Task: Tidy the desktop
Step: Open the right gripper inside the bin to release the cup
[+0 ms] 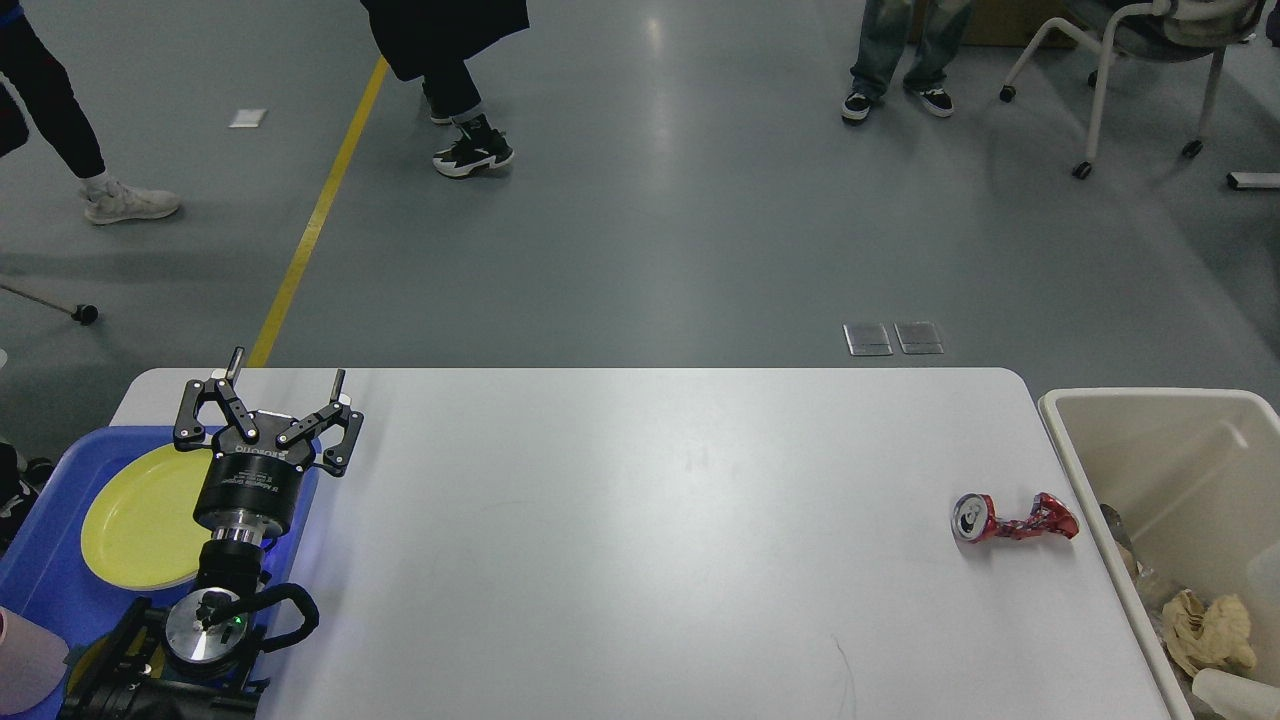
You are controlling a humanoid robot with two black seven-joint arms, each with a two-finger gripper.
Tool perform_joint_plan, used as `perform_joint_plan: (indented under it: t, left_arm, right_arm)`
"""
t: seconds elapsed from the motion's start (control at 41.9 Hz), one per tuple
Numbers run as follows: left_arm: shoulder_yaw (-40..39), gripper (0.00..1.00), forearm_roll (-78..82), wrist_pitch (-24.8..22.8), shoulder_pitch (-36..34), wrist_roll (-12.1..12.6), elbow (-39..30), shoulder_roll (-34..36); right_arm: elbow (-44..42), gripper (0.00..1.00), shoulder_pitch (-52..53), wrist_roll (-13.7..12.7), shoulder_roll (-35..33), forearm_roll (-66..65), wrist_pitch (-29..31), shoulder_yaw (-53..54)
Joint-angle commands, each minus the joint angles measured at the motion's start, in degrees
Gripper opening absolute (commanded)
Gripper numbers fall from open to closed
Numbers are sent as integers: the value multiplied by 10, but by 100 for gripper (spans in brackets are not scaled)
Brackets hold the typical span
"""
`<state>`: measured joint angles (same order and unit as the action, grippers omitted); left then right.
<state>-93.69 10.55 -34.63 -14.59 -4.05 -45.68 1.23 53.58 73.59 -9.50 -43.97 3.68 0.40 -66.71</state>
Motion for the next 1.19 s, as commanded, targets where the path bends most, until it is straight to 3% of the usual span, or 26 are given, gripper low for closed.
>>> perform_joint_plan:
  t: [0.0, 0.215, 0.311, 0.717, 0.74, 0.764, 0.812, 0.836, 1.17]
  left_arm:
    - [0, 96, 0, 0, 0, 0, 0, 0]
    - [0, 96, 0, 0, 0, 0, 1, 0]
    - [0, 96, 0, 0, 0, 0, 0, 0]
    - [0, 96, 0, 0, 0, 0, 0, 0]
    - [0, 96, 0, 0, 0, -1, 0, 0]
    - [0, 96, 0, 0, 0, -1, 0, 0]
    - [0, 96, 0, 0, 0, 0, 0, 0]
    - [0, 96, 0, 0, 0, -1, 0, 0]
    - [0, 96, 0, 0, 0, 0, 0, 0]
  right_arm:
    - [-131, 0, -150, 0, 43, 0, -1, 107]
    - [-382, 0, -328, 1, 169, 4, -1, 170]
    - [-454, 0, -368, -2, 212, 9, -3, 167]
    - [-479, 0, -390, -6, 238, 8, -23, 160]
    - [-479, 10, -390, -6, 236, 8, -26, 161]
    - [-479, 48, -389, -5, 235, 9, -37, 165]
    - [-478, 87, -390, -3, 234, 9, -55, 165]
    - [-476, 100, -390, -3, 234, 9, -63, 167]
    - [-423, 100, -366, -5, 231, 9, -66, 171]
